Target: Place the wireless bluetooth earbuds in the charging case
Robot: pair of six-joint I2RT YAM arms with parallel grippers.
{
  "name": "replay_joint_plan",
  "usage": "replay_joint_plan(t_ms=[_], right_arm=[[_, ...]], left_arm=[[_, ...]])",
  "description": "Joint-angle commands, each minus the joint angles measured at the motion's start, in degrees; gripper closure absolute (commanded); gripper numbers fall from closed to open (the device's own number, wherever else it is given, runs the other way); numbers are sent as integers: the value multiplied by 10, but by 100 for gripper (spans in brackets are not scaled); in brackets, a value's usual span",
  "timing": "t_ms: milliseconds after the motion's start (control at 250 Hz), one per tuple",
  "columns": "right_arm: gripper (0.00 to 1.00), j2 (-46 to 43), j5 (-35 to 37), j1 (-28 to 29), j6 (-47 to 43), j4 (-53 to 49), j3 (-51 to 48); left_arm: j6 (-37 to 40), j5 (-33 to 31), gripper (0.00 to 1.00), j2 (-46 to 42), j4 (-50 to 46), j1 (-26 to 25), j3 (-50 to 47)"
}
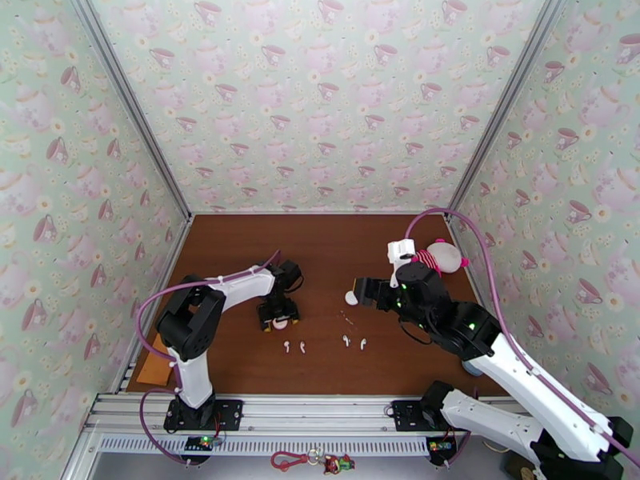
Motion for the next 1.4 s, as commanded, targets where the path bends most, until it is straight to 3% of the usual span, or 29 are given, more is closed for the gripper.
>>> replay_joint_plan(t_ms=[0,236,424,780,1104,1396], right_arm=[[17,3,-14,3,-2,6,5],[16,5,-21,2,0,10,0],[16,7,-28,3,1,15,-2],[8,43,-130,-1,-14,22,-33],[4,113,-370,-141,-14,57,-73],[9,255,-500,-145,21,116,-66]], left_arm=[[10,-27,30,22,32,13,12],[9,-13,38,25,48,6,3],[16,-19,51,29,50,2,-6],[106,-80,79,-30,14,-5,-10],[174,-80,92,-162,7,-42,-85],[236,-69,100,-256,3,-100,-114]])
